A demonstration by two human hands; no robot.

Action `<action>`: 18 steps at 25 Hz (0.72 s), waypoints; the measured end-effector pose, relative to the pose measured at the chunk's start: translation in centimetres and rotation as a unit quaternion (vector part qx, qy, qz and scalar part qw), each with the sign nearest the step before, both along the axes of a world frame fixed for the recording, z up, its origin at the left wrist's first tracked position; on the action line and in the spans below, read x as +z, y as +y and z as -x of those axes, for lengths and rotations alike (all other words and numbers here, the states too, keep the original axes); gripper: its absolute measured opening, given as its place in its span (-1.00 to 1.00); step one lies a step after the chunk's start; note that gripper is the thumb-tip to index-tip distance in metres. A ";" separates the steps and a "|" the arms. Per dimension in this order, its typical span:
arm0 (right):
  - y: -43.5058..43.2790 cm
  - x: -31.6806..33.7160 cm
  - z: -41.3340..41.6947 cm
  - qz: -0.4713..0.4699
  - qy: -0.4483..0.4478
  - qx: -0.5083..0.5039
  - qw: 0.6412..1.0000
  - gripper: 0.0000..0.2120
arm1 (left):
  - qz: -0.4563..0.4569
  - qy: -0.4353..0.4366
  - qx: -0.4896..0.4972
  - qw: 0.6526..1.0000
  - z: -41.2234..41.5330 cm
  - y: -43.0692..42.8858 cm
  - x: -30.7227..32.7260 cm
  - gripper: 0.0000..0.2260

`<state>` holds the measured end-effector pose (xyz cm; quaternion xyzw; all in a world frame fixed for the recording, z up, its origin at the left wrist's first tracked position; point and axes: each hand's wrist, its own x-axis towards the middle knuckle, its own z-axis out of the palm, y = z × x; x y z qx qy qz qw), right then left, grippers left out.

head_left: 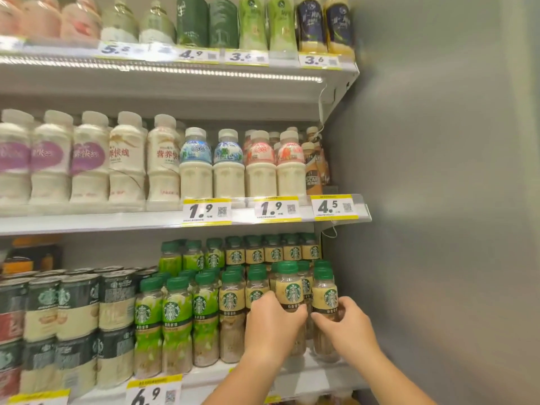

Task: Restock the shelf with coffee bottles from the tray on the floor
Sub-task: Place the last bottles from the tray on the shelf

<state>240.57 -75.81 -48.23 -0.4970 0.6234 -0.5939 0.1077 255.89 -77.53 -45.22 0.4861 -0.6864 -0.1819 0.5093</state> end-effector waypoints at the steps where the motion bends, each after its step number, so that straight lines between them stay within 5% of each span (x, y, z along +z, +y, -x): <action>1: -0.1 -0.3 0.0 -0.002 -0.001 0.003 1.000 -0.72 | 0.009 -0.008 0.002 1.000 0.2 -0.2 -0.2 -0.73; 14: 0.6 -3.4 0.6 -0.090 0.108 0.005 0.990 -0.51 | 0.064 -0.103 0.054 0.991 0.7 -1.3 -3.2 -0.62; 18: 1.0 -3.3 0.9 -0.108 0.127 0.022 0.986 -0.45 | 0.015 -0.143 0.074 0.987 0.0 -1.2 -4.2 -0.59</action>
